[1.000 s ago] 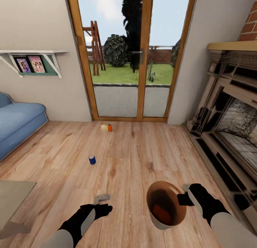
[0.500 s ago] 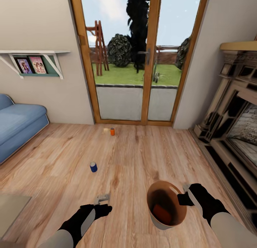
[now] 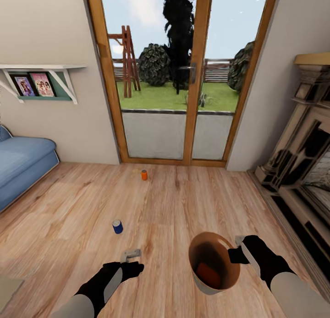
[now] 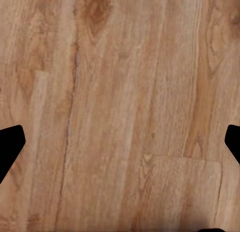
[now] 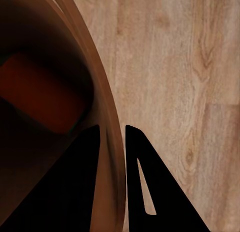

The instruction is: Put the three can of soda from the living room inside the tash can in the kitchen.

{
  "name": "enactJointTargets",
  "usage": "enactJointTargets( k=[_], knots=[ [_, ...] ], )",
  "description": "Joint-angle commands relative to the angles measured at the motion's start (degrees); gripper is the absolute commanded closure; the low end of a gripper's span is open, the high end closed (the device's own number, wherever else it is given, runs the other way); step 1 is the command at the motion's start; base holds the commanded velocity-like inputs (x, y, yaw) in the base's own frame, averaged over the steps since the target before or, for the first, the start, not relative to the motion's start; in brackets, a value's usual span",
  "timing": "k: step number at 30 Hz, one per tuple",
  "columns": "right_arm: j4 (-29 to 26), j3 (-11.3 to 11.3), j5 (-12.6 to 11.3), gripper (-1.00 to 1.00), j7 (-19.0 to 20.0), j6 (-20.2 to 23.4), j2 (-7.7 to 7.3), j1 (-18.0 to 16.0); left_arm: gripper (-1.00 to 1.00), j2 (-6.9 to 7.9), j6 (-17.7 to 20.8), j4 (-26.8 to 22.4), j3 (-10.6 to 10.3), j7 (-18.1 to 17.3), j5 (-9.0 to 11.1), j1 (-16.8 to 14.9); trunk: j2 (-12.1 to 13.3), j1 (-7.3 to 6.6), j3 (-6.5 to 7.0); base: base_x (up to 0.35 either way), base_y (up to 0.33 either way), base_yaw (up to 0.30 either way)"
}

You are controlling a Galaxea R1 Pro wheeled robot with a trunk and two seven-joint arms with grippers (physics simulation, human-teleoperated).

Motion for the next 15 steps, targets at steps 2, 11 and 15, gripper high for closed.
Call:
enactJointTargets(
  k=[2, 11, 15],
  knots=[
    [-0.02, -0.06, -1.06, 1.00, 0.30, -0.01, 0.04, -0.03, -1.00, 0.00, -0.01, 0.01, 0.00, 0.02, -0.02, 0.00, 0.00, 0.00, -0.03, 0.347, 0.072, 0.109],
    [-0.03, -0.06, -1.06, 1.00, 0.30, -0.01, 0.07, -0.03, -1.00, 0.00, -0.01, 0.04, 0.00, 0.03, -0.06, 0.00, 0.00, 0.00, -0.27, 0.347, 0.077, 0.198],
    [-0.03, -0.06, -1.07, 1.00, 0.30, -0.01, 0.02, -0.03, -1.00, 0.00, -0.01, 0.05, 0.00, 0.04, -0.07, 0.00, 0.00, 0.00, -0.40, 0.347, 0.033, 0.231]
  ],
)
